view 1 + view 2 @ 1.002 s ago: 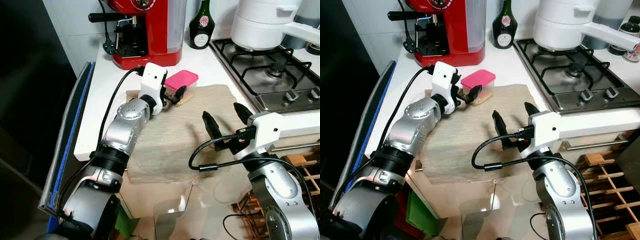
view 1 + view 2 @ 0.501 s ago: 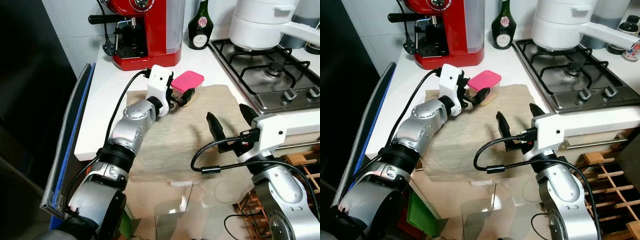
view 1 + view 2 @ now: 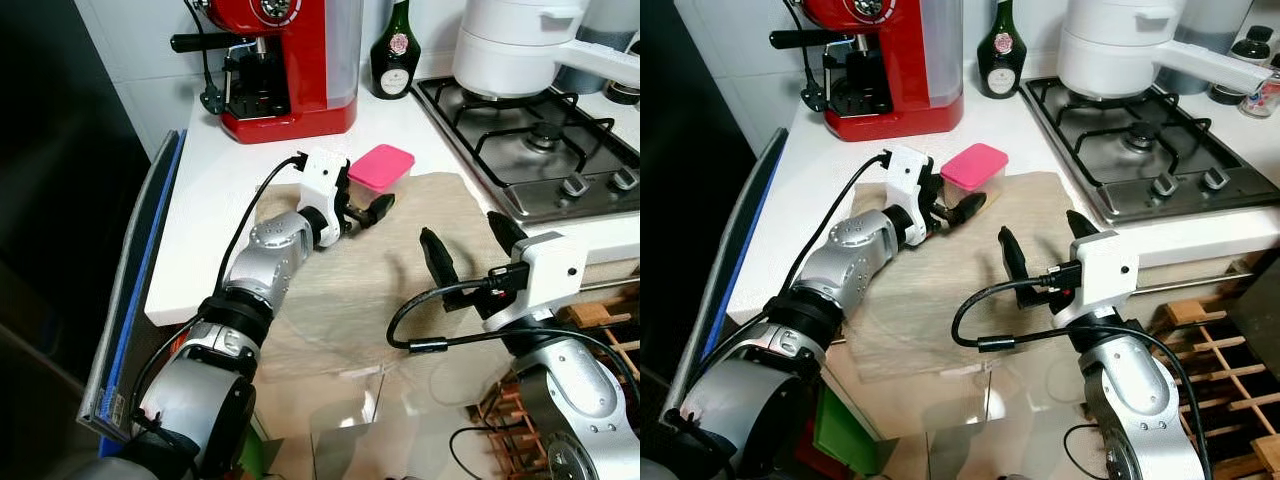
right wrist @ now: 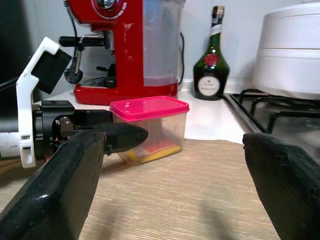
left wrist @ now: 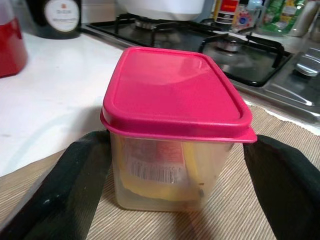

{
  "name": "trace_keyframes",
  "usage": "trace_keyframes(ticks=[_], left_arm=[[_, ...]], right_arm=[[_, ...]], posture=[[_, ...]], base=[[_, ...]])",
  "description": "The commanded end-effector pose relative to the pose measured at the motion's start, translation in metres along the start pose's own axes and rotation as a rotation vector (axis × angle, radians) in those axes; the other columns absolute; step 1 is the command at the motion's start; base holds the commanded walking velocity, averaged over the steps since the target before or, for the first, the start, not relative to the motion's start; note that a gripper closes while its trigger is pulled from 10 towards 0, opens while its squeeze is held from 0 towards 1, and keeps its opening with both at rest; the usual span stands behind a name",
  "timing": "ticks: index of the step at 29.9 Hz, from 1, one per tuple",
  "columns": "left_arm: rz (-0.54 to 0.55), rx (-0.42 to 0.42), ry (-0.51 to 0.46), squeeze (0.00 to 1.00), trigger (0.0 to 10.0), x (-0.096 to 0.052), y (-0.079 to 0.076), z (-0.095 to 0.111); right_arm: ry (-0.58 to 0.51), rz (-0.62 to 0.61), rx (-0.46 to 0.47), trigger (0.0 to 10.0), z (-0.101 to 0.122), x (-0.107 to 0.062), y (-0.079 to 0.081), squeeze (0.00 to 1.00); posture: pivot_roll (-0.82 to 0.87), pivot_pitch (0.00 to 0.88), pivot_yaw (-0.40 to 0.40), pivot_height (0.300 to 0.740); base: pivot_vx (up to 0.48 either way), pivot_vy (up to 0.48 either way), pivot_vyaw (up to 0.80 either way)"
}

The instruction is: Restocking fridge

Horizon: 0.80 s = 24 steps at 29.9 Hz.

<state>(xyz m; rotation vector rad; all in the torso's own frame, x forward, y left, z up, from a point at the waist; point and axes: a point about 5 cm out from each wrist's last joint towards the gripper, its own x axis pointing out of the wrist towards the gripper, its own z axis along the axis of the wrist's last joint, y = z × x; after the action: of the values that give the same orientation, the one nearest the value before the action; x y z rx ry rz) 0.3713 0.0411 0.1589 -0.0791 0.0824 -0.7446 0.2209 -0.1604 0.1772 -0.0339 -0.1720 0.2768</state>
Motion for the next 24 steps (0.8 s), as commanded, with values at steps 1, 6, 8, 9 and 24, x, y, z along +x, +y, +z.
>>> trace_keyframes(ticks=[1,6,8,9,24], left_arm=[[0.003,0.025,-0.006,0.00,10.0,0.001,0.002,0.004],[0.019,0.013,-0.054,0.00,0.0,0.003,0.001,0.006],[0.032,0.008,-0.066,0.00,0.0,0.004,0.000,0.006],[0.037,0.003,-0.068,0.00,0.0,0.005,-0.001,0.006],[0.072,0.036,-0.067,0.00,0.0,0.008,-0.007,-0.004]], right_arm=[[-0.005,-0.004,-0.005,10.0,0.003,-0.001,0.000,0.00],[-0.002,-0.002,-0.004,10.0,0.003,0.000,0.001,0.00],[-0.003,-0.001,-0.004,10.0,0.003,0.001,0.001,0.00],[-0.003,0.000,-0.004,10.0,0.003,0.001,0.001,0.00],[0.002,-0.008,-0.010,10.0,0.001,0.002,0.001,0.00]], posture=[[-0.24,0.000,0.104,0.740],[-0.24,0.000,0.103,0.740],[-0.24,0.000,0.102,0.740],[-0.24,0.000,0.103,0.740],[-0.24,0.000,0.104,0.740]], base=[[0.000,0.000,0.00],[0.000,0.000,0.00],[0.000,0.000,0.00],[0.000,0.000,0.00],[0.000,0.000,0.00]])
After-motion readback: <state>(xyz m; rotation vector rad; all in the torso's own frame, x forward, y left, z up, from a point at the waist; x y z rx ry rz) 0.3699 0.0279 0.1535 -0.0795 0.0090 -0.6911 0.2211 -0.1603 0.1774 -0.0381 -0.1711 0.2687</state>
